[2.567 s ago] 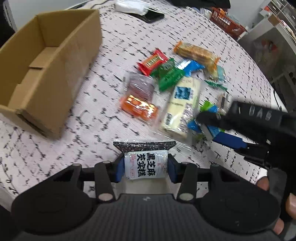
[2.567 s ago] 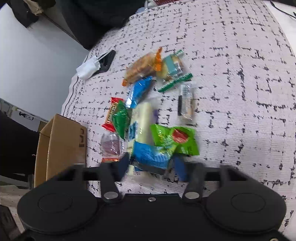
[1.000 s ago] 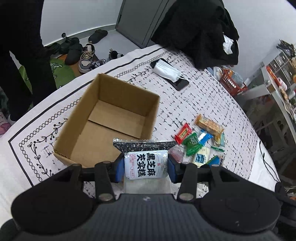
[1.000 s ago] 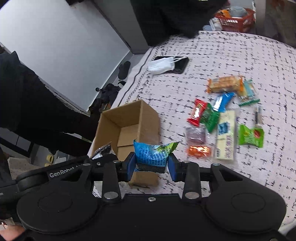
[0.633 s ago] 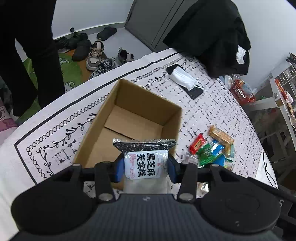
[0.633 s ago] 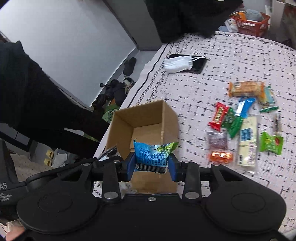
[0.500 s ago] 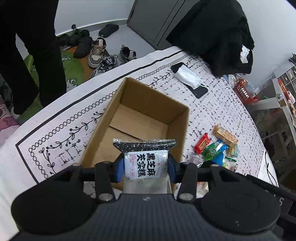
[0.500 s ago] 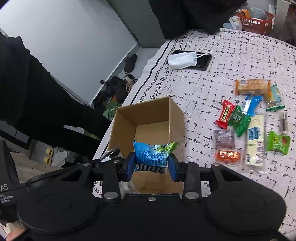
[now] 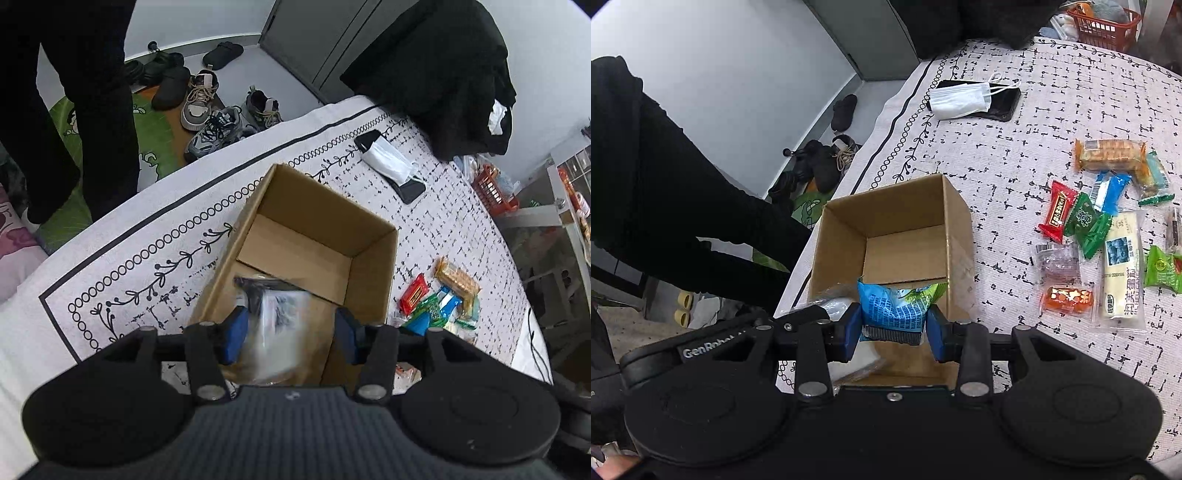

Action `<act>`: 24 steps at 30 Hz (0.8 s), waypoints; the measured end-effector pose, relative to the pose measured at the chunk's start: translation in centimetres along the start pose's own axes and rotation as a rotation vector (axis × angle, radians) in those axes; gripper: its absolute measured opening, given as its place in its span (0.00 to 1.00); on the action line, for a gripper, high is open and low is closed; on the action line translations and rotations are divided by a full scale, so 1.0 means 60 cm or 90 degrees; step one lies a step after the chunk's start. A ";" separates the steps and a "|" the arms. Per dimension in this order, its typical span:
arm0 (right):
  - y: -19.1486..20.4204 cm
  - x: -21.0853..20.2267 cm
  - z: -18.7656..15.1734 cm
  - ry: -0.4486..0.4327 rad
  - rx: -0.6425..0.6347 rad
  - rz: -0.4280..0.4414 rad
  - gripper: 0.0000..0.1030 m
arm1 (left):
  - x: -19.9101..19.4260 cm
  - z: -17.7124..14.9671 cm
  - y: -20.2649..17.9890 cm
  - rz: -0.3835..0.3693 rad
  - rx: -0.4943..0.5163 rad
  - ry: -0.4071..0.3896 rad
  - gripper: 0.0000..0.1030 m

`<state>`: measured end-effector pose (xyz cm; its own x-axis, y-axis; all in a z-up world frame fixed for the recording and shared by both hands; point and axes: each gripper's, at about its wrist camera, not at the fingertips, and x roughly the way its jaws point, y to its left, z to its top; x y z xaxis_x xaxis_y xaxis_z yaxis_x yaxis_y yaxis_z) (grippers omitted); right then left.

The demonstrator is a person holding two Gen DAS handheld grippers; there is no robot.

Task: Organize snacks
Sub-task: 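Carry both held snacks over the open cardboard box, then open the left gripper over the box while the right gripper releases the blue packet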

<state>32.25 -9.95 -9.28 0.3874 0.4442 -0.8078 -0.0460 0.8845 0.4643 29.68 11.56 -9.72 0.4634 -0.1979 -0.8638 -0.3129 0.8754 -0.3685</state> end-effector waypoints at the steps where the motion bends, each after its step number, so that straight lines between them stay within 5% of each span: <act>1: 0.000 0.001 0.000 0.000 0.000 0.000 0.36 | -0.001 0.002 0.001 0.003 -0.002 -0.001 0.53; 24: -0.056 -0.077 -0.021 -0.050 -0.007 -0.016 0.75 | -0.035 -0.037 -0.033 0.076 0.015 -0.037 0.93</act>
<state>29.47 -14.77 -7.57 0.4600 0.4096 -0.7878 -0.0452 0.8969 0.4400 27.48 9.27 -7.94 0.4709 -0.0666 -0.8797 -0.3500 0.9012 -0.2556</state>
